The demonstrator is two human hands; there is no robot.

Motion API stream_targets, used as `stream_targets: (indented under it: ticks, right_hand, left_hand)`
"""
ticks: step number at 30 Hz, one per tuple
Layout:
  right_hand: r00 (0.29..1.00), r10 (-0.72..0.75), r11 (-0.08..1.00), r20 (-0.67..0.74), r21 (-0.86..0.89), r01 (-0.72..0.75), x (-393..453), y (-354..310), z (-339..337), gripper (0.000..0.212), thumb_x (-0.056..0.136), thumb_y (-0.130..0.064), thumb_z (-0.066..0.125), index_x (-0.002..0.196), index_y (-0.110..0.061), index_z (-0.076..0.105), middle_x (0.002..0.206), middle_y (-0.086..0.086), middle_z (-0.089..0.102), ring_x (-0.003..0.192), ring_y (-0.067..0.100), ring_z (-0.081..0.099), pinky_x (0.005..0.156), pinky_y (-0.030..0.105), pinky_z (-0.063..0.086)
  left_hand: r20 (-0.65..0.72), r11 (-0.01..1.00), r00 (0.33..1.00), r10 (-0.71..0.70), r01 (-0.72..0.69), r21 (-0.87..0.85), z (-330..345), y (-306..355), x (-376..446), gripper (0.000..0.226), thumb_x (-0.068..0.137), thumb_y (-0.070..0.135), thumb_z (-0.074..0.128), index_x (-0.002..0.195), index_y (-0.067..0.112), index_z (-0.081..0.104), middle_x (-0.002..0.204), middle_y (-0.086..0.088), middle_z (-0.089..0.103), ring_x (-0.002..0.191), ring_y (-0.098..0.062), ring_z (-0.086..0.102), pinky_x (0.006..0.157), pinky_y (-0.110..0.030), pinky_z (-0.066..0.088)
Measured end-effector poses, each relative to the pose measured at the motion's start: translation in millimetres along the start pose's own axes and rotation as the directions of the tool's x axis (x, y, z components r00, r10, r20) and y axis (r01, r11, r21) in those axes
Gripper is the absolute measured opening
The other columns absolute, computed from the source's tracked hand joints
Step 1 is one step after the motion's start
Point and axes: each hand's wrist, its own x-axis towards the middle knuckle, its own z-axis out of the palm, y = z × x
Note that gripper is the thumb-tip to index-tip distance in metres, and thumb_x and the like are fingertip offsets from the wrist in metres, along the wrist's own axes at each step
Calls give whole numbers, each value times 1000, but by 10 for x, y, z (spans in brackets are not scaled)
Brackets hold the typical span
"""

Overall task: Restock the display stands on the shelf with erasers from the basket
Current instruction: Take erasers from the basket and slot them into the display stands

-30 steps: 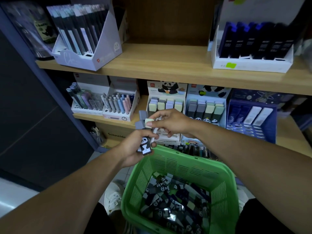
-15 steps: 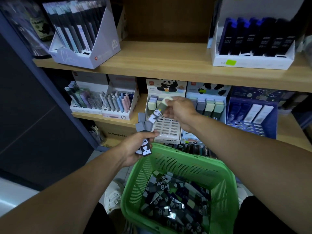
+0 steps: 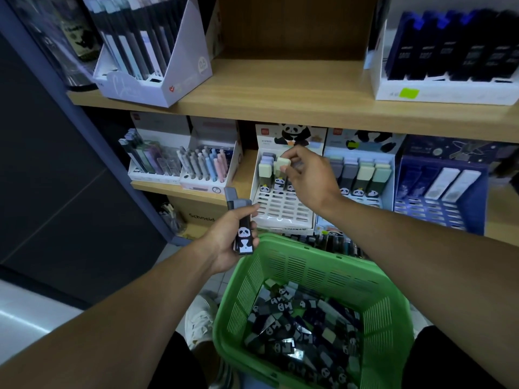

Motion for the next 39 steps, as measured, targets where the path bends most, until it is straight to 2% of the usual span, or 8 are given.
stream_targets:
  ticks: [9,14,20,26,29,32,36,39]
  right_hand:
    - [991,-133,980,28,-145,135,8,80,22,21,97,-9,59,115,-21,61,104,1,68,83,12,64,74,31,53]
    - [993,-110,983,31,-141,114,60,114,21,18,97,-11,62,111,-18,71,113,-1,67,92,11,65,85,30,55]
    - [995,-92,980,31,-174,96,115,86,34,21,97,-15,63,114,-17,75,111,3,70,100,19,65,92,34,52]
    - [996,-48,963,71,-260,65,158,81,90,24,99,-12,58,117,-17,74,111,0,69,104,14,64,89,24,48]
    - [997,-37,950,71,-308,57,164,87,119,26,100,-11,56,118,-16,74,116,0,68,106,12,65,88,20,45]
    - [995,-29,940,91,-337,58,179,77,128,27,101,-12,54,120,-16,73,119,2,66,108,18,65,92,26,49]
    - [990,-101,909,102,-395,134,157,40,50,24,100,-24,58,119,-18,72,111,4,63,100,23,62,86,32,49]
    - [988,-51,987,146,-143,72,58,-76,-20,18,95,-34,66,102,-20,77,88,-7,66,76,11,65,75,31,54]
  left_hand:
    - [17,996,999,45,-43,-84,-64,37,35,15,94,16,57,105,7,60,73,-5,54,58,-17,54,51,-28,53]
    - [26,999,999,24,-23,-40,-46,26,9,15,97,20,60,92,5,61,73,-8,59,63,-20,58,52,-26,55]
    - [28,998,998,56,-56,-19,-35,-2,24,27,94,28,67,99,2,67,75,-10,68,63,-19,66,57,-26,57]
    - [-9,996,998,67,-68,-56,9,6,10,38,91,34,69,109,0,66,83,-11,70,63,-18,69,54,-24,57]
    - [22,996,999,48,-46,-75,21,18,-20,35,97,32,62,107,-1,66,83,-13,70,65,-19,69,57,-26,59]
    - [96,993,995,34,-23,-115,5,47,-55,29,101,21,50,107,-3,65,85,-16,71,72,-23,69,64,-29,60]
    - [132,991,990,56,-39,-127,17,53,-85,28,101,13,49,119,-4,62,94,-18,74,82,-25,71,76,-31,62]
    - [110,994,992,66,-56,-92,36,38,-97,23,101,12,52,117,0,63,93,-14,75,81,-22,72,72,-30,62]
